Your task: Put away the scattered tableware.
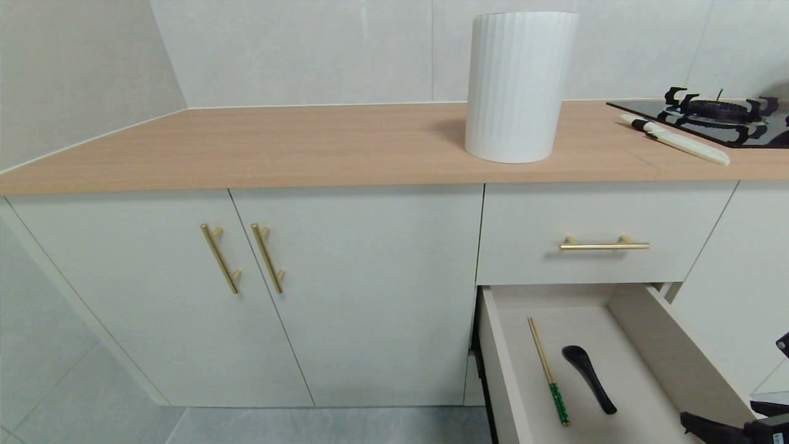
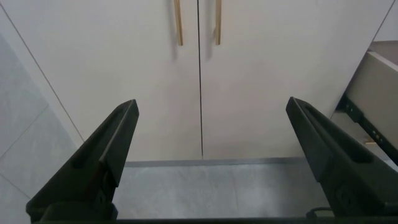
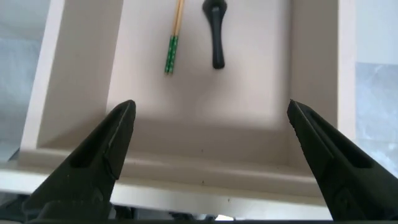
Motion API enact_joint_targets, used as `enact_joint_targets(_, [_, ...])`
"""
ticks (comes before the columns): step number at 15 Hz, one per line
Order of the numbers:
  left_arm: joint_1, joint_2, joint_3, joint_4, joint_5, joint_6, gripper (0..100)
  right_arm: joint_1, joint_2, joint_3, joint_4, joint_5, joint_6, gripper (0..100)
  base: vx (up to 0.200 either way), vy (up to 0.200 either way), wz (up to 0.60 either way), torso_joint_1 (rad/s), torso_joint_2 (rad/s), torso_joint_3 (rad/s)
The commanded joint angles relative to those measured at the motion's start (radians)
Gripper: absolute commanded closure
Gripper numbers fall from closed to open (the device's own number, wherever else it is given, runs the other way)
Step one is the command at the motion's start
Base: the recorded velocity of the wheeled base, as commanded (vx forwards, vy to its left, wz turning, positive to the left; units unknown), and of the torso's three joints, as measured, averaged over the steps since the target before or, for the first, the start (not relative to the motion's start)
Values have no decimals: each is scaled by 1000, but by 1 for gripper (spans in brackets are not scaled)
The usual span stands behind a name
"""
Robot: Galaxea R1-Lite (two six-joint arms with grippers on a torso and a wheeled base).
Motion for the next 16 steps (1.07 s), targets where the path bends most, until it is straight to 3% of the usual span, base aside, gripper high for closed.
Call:
enact_joint_targets(1, [0, 0, 0, -1, 0, 0, 0, 16, -14, 7, 0, 5, 0, 0, -200, 0, 0, 12, 7, -2])
enact_joint_targets(11, [0, 0, 0, -1, 0, 0, 0, 21, -6, 24, 14, 37, -2, 0, -200, 0, 0, 2, 2, 2])
enact_joint_targets(16, [0, 0, 0, -1, 3, -4, 0, 19, 140, 37, 11, 48, 3, 0, 0, 0, 0, 0, 0, 0])
